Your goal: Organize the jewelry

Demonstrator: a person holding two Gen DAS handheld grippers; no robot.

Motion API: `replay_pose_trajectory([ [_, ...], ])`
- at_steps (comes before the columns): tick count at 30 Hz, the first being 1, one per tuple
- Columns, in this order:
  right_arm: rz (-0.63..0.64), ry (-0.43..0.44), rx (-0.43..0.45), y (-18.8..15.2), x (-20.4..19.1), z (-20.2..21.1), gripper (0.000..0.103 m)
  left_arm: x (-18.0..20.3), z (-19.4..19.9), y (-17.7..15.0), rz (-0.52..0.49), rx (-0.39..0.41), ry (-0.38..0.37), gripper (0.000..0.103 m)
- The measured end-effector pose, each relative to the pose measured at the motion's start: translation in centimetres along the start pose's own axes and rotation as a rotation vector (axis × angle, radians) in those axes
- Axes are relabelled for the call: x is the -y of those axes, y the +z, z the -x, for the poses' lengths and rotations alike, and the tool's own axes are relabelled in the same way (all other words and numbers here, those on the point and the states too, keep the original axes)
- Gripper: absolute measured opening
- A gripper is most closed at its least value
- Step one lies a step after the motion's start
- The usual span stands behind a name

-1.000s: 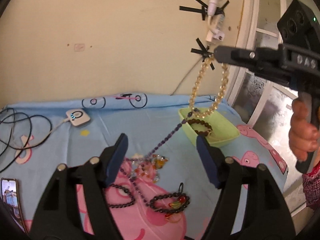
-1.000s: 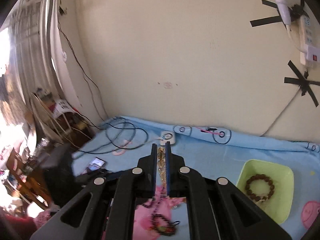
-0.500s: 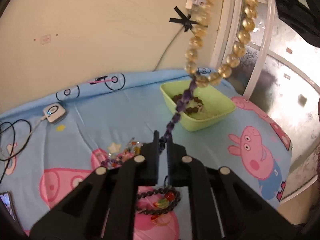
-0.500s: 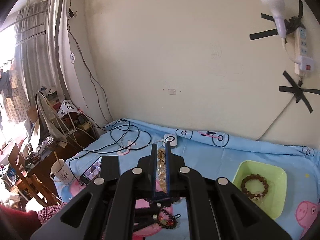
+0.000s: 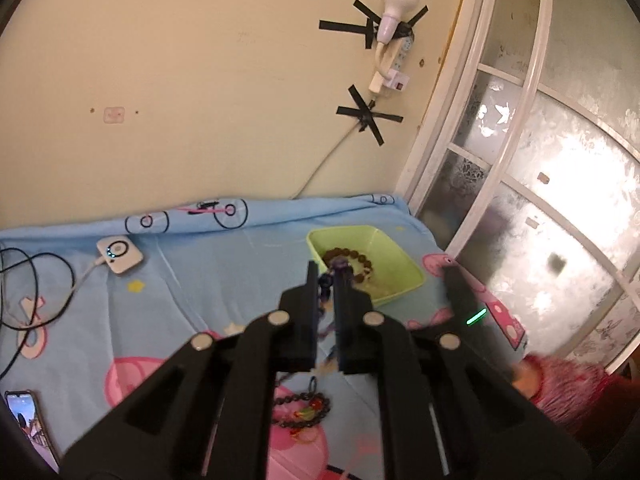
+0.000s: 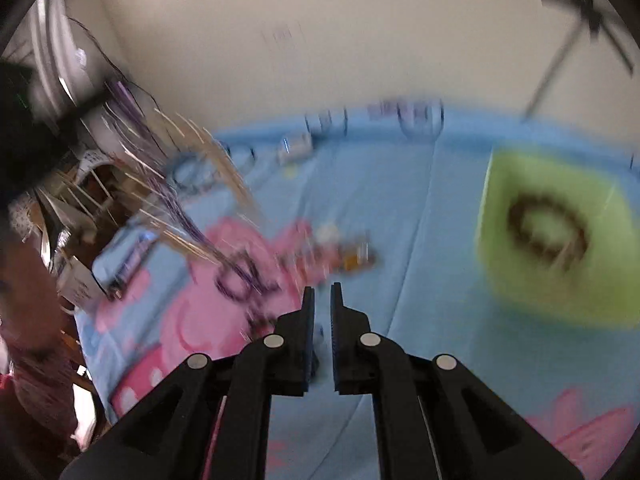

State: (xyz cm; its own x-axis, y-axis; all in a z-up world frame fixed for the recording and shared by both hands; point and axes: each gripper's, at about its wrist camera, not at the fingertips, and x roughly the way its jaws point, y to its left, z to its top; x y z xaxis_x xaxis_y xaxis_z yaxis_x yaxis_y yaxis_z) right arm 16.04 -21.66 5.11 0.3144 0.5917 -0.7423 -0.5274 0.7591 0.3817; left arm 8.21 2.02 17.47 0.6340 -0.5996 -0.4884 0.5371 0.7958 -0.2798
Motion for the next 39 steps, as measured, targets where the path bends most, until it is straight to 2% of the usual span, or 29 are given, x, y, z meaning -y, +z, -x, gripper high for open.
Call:
replay_pose_trajectory([
  [2,-0.024,-0.051,-0.063,-1.1,0.9,-2.0,0.0,0.4,0.5,0.4,0.002,0.003,-0.012,0.006],
  [5,-0.05,-0.049,-0.014,-0.9,1.5,-1.3,0.0,1.0,0.9,0.5,-0.013,-0.012,-0.01,0.006],
  [7,-0.071,-0.013,0.036,-0.5,1.6,0.2,0.0,1.1,1.2,0.5,-0.007,-0.016,-0.032,0.006],
  [10,-0.056,0.05,0.095,0.4,0.7,2.2,0.001,1.6,1.1,0.4,-0.027,-0.016,-0.004,0.006],
  [12,-0.012,0.071,0.168,0.7,-0.7,4.0,0.02,1.7,0.5,0.2,-0.064,-0.024,0.043,0.006],
  [13,0.013,0.064,0.199,0.8,-1.3,4.6,0.021,1.7,-0.7,-0.1,-0.118,-0.05,0.103,0.006],
  [14,0.03,0.053,0.206,0.9,-1.8,4.8,0.021,1.1,-1.8,-0.2,-0.115,-0.092,0.124,0.006],
  [15,0.042,0.048,0.205,0.9,-2.1,4.8,0.021,-0.1,-2.9,-0.4,-0.036,-0.148,0.091,0.006],
  [16,0.049,0.064,0.209,0.9,-2.5,5.0,0.021,-1.2,-3.2,-0.5,0.054,-0.171,0.009,0.006],
  [17,0.053,0.077,0.214,0.8,-2.6,5.1,0.021,-1.4,-3.2,-0.6,0.056,-0.156,0.016,0.006],
  [18,0.062,0.078,0.212,0.5,-2.8,5.0,0.021,-1.3,-3.3,-0.7,0.011,-0.132,0.124,0.006],
  [19,0.074,0.07,0.202,0.6,-3.1,4.7,0.021,-1.7,-3.6,-0.8,0.024,-0.142,0.143,0.006],
  [21,0.101,0.053,0.167,0.6,-3.6,3.7,0.021,-2.3,-3.9,-1.0,0.077,-0.17,0.075,0.006],
  [23,0.105,0.05,0.14,0.7,-3.8,2.5,0.021,-1.8,-3.8,-1.2,0.047,-0.164,0.101,0.006],
  [29,0.133,0.022,0.095,1.6,-4.2,-0.8,0.019,-0.9,-3.6,-1.2,0.033,-0.168,0.079,0.006],
  [30,0.14,0.023,0.086,1.6,-4.1,-1.0,0.002,-0.9,-3.7,-1.2,0.03,-0.169,0.079,0.006],
  [31,0.138,0.023,0.068,1.8,-4.0,-1.3,0.0,-0.8,-3.6,-1.2,0.027,-0.17,0.08,0.006],
  [34,0.134,0.045,0.082,1.8,-4.0,-0.6,0.0,-1.0,-3.4,-1.4,0.023,-0.168,0.083,0.006],
  [39,0.152,0.049,0.137,2.4,-4.6,1.6,0.0,-2.2,-3.8,-2.0,0.072,-0.175,0.069,0.006],
])
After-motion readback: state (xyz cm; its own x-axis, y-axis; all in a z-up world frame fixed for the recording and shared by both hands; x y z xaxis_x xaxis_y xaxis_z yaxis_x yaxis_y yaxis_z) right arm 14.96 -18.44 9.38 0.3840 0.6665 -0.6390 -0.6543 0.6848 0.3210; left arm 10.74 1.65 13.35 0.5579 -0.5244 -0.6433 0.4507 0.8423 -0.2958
